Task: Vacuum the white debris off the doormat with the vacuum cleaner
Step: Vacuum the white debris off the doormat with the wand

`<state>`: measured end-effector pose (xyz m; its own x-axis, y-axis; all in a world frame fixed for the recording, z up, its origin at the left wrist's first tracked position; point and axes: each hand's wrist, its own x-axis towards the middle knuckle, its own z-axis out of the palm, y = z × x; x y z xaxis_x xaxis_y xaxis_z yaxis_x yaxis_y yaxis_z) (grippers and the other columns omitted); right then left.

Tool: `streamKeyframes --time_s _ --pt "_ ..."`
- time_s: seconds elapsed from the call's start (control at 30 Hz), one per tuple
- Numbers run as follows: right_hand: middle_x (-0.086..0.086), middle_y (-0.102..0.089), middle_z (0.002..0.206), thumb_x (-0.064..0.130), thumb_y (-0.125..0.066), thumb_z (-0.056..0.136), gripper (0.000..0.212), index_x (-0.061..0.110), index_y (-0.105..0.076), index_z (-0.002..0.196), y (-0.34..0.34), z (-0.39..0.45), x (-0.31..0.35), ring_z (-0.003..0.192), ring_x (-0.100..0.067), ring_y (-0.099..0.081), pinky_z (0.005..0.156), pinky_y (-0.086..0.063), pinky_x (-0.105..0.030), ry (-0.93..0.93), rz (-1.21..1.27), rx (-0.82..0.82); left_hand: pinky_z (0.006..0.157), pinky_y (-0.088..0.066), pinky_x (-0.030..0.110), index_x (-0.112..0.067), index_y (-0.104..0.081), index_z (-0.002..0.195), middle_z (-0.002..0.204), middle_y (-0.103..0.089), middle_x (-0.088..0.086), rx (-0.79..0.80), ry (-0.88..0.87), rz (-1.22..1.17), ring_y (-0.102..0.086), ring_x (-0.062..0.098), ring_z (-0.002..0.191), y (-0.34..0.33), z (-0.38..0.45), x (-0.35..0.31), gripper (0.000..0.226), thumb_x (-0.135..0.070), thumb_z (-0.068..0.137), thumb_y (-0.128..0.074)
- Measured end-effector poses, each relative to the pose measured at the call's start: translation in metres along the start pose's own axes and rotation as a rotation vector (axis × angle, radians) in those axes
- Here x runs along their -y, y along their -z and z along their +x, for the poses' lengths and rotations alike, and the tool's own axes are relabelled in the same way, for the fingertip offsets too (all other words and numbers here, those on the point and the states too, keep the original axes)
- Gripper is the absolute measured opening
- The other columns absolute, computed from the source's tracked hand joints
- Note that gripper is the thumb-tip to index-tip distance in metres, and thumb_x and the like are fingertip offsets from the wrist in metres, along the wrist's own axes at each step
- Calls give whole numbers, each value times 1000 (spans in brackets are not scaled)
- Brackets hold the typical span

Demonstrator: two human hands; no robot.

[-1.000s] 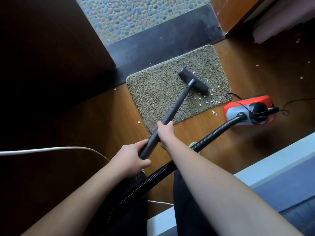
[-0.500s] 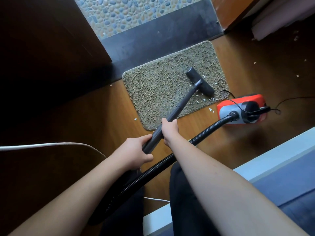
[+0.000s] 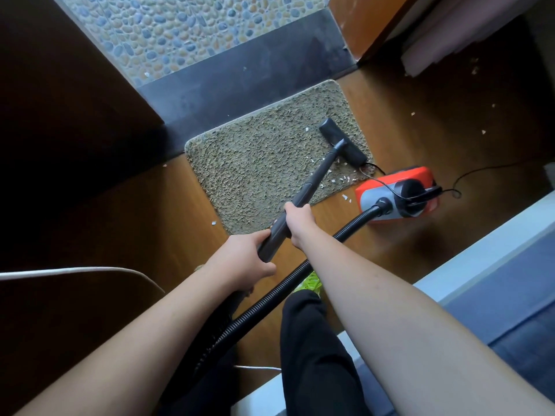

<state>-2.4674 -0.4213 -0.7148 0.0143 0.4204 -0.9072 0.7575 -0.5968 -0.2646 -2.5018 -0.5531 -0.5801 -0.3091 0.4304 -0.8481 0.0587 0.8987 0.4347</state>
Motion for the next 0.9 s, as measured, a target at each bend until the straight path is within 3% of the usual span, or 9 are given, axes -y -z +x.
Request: streamKeyframes --time_s 0.17,0.33,0.47,0.6,0.7,0.9 --pt "-12 -57 123 33 -54 88 55 17 -36 138 11 0 14 102 -35 -63 91 -54 -51 -4 -8 7 53 -60 37 -34 -45 141 88 -68 1 3 -12 1 -69 22 50 -2 9 -12 64 -22 81 -66" --pt "-12 -56 126 35 -53 89 63 21 -29 146 8 -2 12 103 -35 -63 90 -55 -50 -11 -22 13 51 -60 38 -37 -42 143 92 -66 0 4 6 0 -69 22 50 -2 7 -9 69 -22 81 -66" --pt "-11 -51 132 34 -52 94 65 20 -24 151 4 -14 10 109 -32 -58 88 -52 -41 -9 -58 27 49 -59 30 -39 -38 146 85 -60 -8 -8 11 48 -67 16 46 1 0 0 73 -24 80 -66" --pt "-11 -51 133 37 -53 90 73 22 -19 153 -8 -19 2 110 -34 -58 94 -52 -50 -6 -72 44 46 -57 28 -41 -36 147 87 -59 -8 -5 44 21 -66 15 44 3 -8 11 76 -23 80 -65" --pt "-10 -50 135 36 -52 93 68 21 -20 151 -14 -28 -4 111 -34 -58 86 -53 -43 -14 -81 57 47 -55 23 -42 -37 147 95 -63 -4 -34 49 44 -64 12 45 3 -14 23 76 -26 78 -67" --pt "-9 -50 131 31 -51 96 67 21 -17 153 -22 -35 -18 103 -30 -56 86 -53 -42 -4 -95 81 54 -52 18 -42 -37 148 107 -65 -1 -51 49 27 -59 3 53 0 -27 43 79 -29 78 -69"
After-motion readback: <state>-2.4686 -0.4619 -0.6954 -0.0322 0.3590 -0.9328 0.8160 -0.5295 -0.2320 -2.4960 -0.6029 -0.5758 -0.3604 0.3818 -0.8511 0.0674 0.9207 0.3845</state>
